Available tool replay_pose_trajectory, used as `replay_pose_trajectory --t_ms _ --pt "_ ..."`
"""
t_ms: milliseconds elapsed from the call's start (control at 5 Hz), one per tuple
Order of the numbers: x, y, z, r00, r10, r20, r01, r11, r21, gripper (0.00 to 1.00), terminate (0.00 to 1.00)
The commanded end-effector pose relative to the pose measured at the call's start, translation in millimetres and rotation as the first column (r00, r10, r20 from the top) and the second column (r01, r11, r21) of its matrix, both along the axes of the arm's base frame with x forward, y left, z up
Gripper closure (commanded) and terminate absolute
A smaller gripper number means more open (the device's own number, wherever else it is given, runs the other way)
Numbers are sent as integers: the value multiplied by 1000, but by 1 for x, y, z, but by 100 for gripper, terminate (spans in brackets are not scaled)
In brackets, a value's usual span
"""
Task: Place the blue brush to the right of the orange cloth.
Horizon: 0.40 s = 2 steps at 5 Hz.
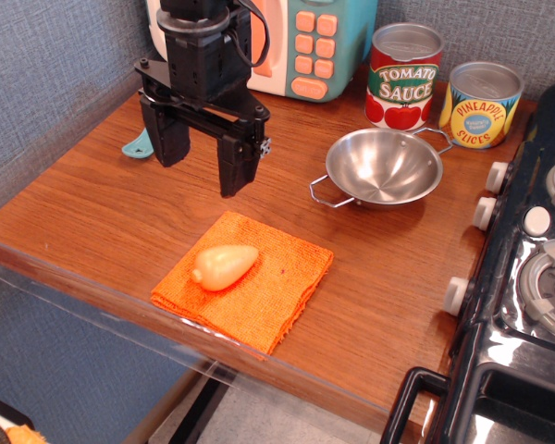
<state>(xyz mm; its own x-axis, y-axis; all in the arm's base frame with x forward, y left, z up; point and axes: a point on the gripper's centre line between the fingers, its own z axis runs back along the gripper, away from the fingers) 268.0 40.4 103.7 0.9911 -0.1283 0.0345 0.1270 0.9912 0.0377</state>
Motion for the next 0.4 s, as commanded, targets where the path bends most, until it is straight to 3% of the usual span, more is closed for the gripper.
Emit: replay_pose_trajectory --t_ms 0,200 --pt "0 0 0 1000 0 0 0 1000 0 0 0" --pt "16 21 1 998 61 4 -61 998 12 0 0"
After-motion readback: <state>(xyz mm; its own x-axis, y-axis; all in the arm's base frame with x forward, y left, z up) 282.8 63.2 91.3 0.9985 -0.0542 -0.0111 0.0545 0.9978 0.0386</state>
